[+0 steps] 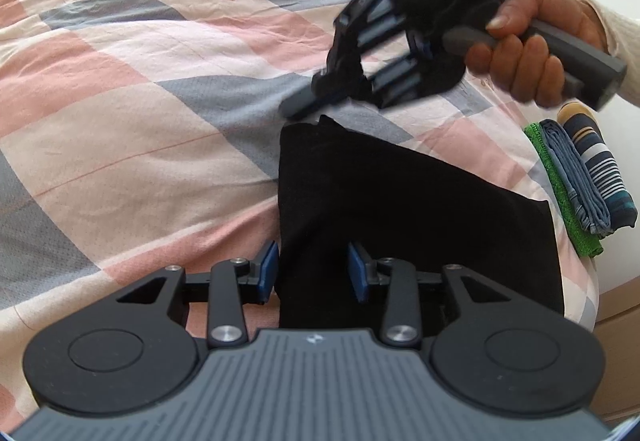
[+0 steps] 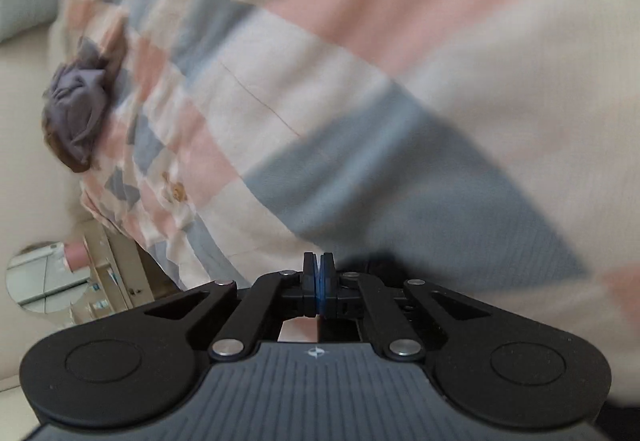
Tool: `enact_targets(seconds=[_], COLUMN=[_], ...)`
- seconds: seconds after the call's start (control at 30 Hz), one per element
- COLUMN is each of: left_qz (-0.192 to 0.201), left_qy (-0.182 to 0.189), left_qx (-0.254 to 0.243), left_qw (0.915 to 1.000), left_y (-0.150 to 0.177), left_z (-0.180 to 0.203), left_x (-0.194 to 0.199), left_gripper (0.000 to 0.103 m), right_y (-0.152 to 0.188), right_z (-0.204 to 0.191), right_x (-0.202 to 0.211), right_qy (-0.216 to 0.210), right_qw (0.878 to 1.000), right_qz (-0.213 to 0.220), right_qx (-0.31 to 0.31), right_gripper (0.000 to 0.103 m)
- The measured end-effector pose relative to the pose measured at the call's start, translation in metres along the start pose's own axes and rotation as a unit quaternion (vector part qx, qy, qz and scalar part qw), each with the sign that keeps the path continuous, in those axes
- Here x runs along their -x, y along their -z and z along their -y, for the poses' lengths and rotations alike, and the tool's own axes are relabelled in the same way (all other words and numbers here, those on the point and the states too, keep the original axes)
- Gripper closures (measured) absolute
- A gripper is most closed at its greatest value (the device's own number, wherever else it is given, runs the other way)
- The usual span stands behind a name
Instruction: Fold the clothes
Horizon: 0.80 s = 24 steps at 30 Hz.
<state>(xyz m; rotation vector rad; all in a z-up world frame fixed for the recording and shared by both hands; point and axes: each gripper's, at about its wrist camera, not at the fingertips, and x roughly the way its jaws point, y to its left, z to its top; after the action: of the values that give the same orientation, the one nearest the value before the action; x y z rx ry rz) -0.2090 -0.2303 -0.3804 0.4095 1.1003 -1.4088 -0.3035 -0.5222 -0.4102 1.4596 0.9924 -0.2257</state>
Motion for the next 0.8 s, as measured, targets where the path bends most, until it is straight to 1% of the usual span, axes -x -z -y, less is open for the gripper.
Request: enact_targets(seconds=[0.07, 0.1, 0.13, 0.17, 0.2, 0.23, 0.27, 0.3, 0.37, 0.4, 0.43, 0.47, 0.5, 0.53, 0.57, 0.6, 0.67, 0.73, 0.77, 0.8], left_qz=[0.0, -0.003, -0.006, -0.003, 0.003, 0.01, 0.017, 0.025, 0.038, 0.039, 0.037, 0.033, 0.03, 0.031, 0.032, 0.03, 0.019, 0.019, 0.022, 0.026], left_qy=[-0.004, -0.004, -0.004, -0.005, -0.007, -0.009, -0.009, -0.007, -0.002, 0.001, 0.003, 0.006, 0.008, 0.003, -0.004, -0.013, -0.028, -0.034, -0.039, -0.045], left_qx=[0.0, 0.003, 0.007, 0.007, 0.004, 0.001, -0.004, -0.011, -0.028, -0.043, -0.061, -0.083, -0.106, -0.128, -0.149, -0.162, -0.17, -0.171, -0.171, -0.17], left_qw=[1.0, 1.0, 1.0, 1.0, 1.0, 0.9999, 0.9998, 0.9996, 0.9989, 0.9983, 0.9974, 0.996, 0.9938, 0.9912, 0.9884, 0.9862, 0.9849, 0.9846, 0.9843, 0.984], left_y=[0.001, -0.001, -0.003, -0.006, -0.01, -0.013, -0.018, -0.023, -0.032, -0.036, -0.04, -0.043, -0.045, -0.047, -0.049, -0.052, -0.059, -0.064, -0.065, -0.066], left_z=[0.001, 0.001, 0.001, 0.001, 0.002, 0.003, 0.004, 0.005, 0.007, 0.011, 0.015, 0.02, 0.025, 0.03, 0.033, 0.035, 0.033, 0.031, 0.031, 0.031], left_x=[0.0, -0.001, 0.0, 0.003, 0.008, 0.013, 0.017, 0.021, 0.026, 0.023, 0.017, 0.009, -0.002, -0.014, -0.027, -0.04, -0.061, -0.06, -0.052, -0.045], left_gripper=[0.07, 0.07, 0.07, 0.071, 0.076, 0.083, 0.087, 0.091, 0.095, 0.098, 0.098, 0.098, 0.098, 0.097, 0.097, 0.097, 0.099, 0.1, 0.1, 0.1], right_y=[-0.006, -0.009, 0.006, 0.025, 0.044, 0.063, 0.086, 0.108, 0.148, 0.165, 0.182, 0.193, 0.2, 0.207, 0.211, 0.212, 0.209, 0.21, 0.212, 0.214], right_z=[-0.006, -0.01, -0.016, -0.022, -0.028, -0.034, -0.035, -0.03, -0.017, -0.008, 0.001, 0.012, 0.022, 0.033, 0.044, 0.053, 0.063, 0.067, 0.071, 0.077], right_x=[0.019, 0.028, 0.032, 0.034, 0.037, 0.039, 0.042, 0.048, 0.056, 0.058, 0.06, 0.06, 0.057, 0.054, 0.052, 0.052, 0.055, 0.07, 0.081, 0.092], right_qy=[0.019, 0.03, 0.041, 0.052, 0.063, 0.074, 0.083, 0.089, 0.1, 0.114, 0.128, 0.154, 0.181, 0.208, 0.21, 0.202, 0.188, 0.194, 0.207, 0.222], right_qw=[0.998, 0.996, 0.992, 0.987, 0.98, 0.97, 0.964, 0.961, 0.96, 0.958, 0.956, 0.951, 0.942, 0.932, 0.926, 0.925, 0.928, 0.925, 0.92, 0.913], right_qz=[0.039, 0.055, 0.057, 0.055, 0.052, 0.05, 0.056, 0.065, 0.089, 0.1, 0.112, 0.123, 0.139, 0.157, 0.174, 0.189, 0.211, 0.252, 0.275, 0.297], right_qx=[0.041, 0.064, 0.102, 0.143, 0.184, 0.224, 0.248, 0.255, 0.247, 0.243, 0.24, 0.239, 0.244, 0.251, 0.259, 0.26, 0.244, 0.208, 0.188, 0.167], right_gripper=[0.102, 0.099, 0.096, 0.09, 0.081, 0.08, 0.081, 0.081, 0.081, 0.081, 0.081, 0.082, 0.096, 0.103, 0.103, 0.103, 0.103, 0.103, 0.103, 0.1])
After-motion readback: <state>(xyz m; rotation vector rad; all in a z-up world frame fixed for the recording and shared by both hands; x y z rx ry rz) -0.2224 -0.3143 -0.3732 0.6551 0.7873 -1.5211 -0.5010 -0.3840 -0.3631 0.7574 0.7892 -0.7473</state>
